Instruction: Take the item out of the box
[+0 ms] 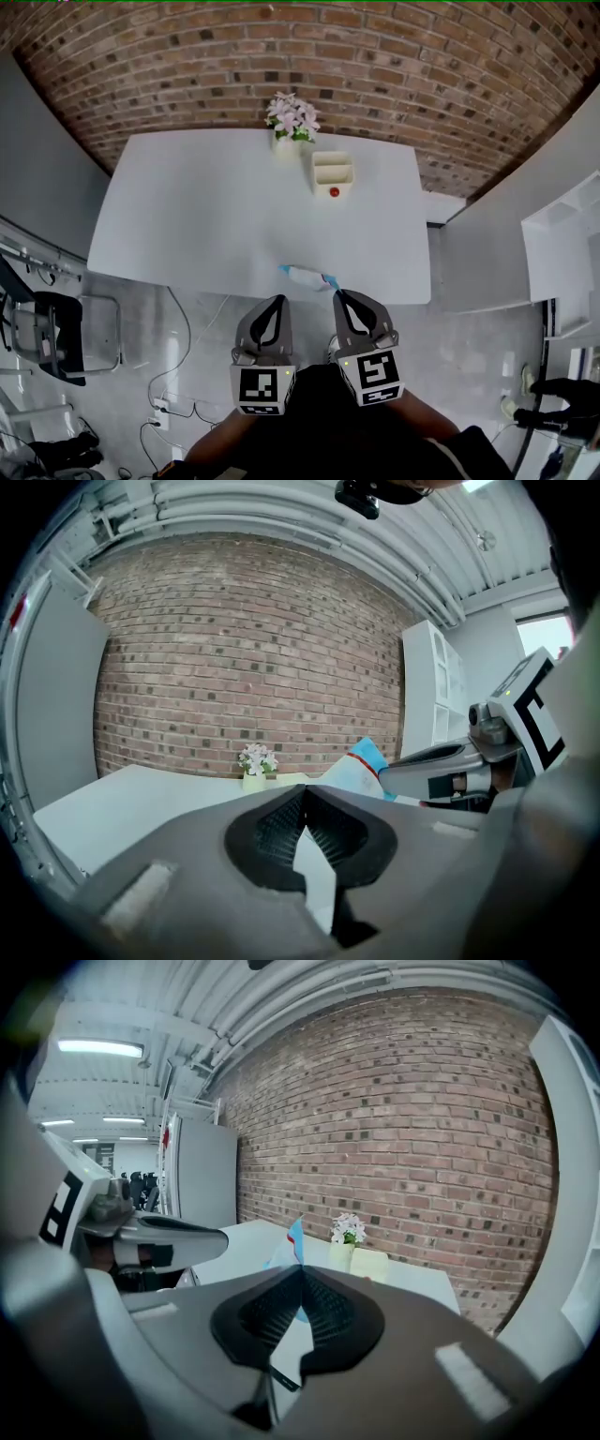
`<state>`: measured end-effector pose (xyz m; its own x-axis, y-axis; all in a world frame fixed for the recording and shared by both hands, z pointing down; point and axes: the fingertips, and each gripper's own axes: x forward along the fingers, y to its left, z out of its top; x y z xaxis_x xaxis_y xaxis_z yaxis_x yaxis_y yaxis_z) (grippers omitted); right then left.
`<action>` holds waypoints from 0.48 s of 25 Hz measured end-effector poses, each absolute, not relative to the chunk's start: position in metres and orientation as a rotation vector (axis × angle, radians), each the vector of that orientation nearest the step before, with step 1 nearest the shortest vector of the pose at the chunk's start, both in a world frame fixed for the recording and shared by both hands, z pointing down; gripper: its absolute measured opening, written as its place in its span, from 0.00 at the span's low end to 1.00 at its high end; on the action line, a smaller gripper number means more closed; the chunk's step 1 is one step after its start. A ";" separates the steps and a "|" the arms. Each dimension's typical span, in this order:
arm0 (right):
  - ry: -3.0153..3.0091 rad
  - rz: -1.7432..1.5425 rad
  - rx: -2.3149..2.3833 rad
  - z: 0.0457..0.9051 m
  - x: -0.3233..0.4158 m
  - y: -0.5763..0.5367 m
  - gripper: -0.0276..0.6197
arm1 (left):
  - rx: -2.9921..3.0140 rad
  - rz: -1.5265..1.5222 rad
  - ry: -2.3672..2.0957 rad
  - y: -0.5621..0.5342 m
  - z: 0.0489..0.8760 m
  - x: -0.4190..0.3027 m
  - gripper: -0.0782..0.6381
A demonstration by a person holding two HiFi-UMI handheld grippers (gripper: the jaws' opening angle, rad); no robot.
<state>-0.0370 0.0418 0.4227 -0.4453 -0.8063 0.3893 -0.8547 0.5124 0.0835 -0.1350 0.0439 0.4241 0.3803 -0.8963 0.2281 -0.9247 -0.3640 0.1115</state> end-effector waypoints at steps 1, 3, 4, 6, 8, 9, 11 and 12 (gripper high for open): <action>-2.381 0.180 1.373 0.422 -0.034 0.044 0.05 | 2.420 0.184 -1.624 0.045 0.421 -0.132 0.12; -2.391 0.181 1.367 0.420 -0.029 0.047 0.05 | 2.423 0.177 -1.620 0.046 0.416 -0.124 0.12; -2.397 0.179 1.365 0.419 -0.026 0.047 0.05 | 2.427 0.176 -1.620 0.045 0.415 -0.120 0.12; -2.409 0.178 1.362 0.417 -0.021 0.048 0.05 | 2.433 0.179 -1.624 0.045 0.412 -0.113 0.12; -2.418 0.183 1.358 0.417 -0.014 0.049 0.05 | 2.434 0.190 -1.625 0.046 0.413 -0.105 0.12; -2.421 0.188 1.355 0.417 -0.010 0.049 0.05 | 2.435 0.196 -1.624 0.047 0.414 -0.100 0.12; -2.425 0.196 1.345 0.419 -0.003 0.049 0.05 | 2.439 0.207 -1.624 0.046 0.415 -0.093 0.12; -2.425 0.198 1.340 0.420 0.000 0.049 0.05 | 2.440 0.211 -1.624 0.046 0.415 -0.090 0.12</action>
<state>-0.0003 0.0490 0.4202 -0.4846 -0.7892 0.3771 -0.8399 0.5403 0.0514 -0.0901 0.0458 0.4152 0.3854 -0.8937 0.2297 -0.9227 -0.3751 0.0889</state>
